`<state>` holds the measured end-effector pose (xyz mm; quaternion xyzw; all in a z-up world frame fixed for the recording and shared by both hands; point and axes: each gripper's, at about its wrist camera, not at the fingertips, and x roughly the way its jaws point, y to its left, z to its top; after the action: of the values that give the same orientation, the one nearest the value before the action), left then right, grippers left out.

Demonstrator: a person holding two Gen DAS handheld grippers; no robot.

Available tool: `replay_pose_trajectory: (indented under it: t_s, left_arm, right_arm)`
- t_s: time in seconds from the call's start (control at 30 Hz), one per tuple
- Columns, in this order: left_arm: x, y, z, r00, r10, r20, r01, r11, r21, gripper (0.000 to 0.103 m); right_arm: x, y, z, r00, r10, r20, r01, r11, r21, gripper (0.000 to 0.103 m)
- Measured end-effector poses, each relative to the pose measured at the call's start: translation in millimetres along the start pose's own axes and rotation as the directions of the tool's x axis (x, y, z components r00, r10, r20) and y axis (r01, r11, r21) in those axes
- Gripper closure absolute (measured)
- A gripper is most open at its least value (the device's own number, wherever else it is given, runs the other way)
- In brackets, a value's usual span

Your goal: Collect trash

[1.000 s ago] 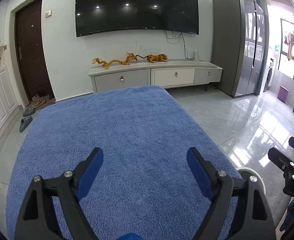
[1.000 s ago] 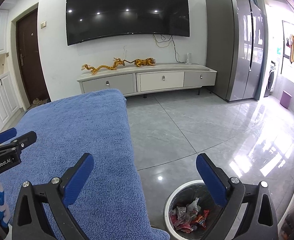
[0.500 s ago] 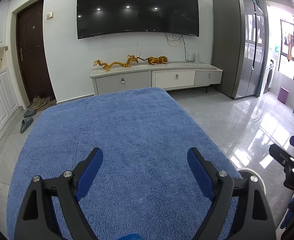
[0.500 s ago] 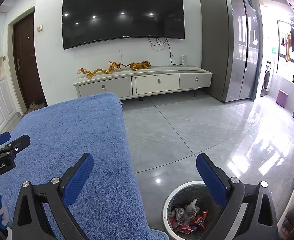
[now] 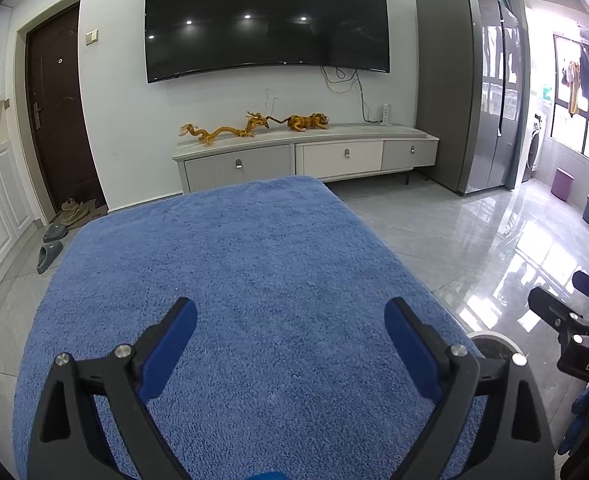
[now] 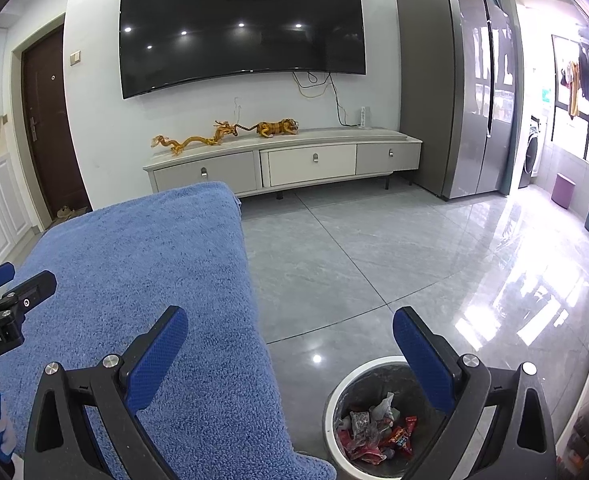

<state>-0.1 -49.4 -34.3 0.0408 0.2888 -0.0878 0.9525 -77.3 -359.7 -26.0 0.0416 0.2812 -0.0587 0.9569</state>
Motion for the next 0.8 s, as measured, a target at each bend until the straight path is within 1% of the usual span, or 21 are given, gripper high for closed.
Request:
replay_pose_trajectory:
  t_s: [0.27, 0.8]
  left_arm:
    - [2.0, -1.0, -3.5, 1.000, 0.001, -0.008, -0.001, 1.000, 0.002, 0.005]
    - [5.2, -4.9, -7.2, 1.000, 0.003, -0.018, -0.003, 1.000, 0.014, 0.004]
  right_arm:
    - [4.4, -1.6, -3.8, 1.000, -0.004, -0.012, 0.004, 1.000, 0.007, 0.000]
    - [6.8, -7.6, -7.2, 1.000, -0.004, -0.025, 0.005, 1.000, 0.020, 0.000]
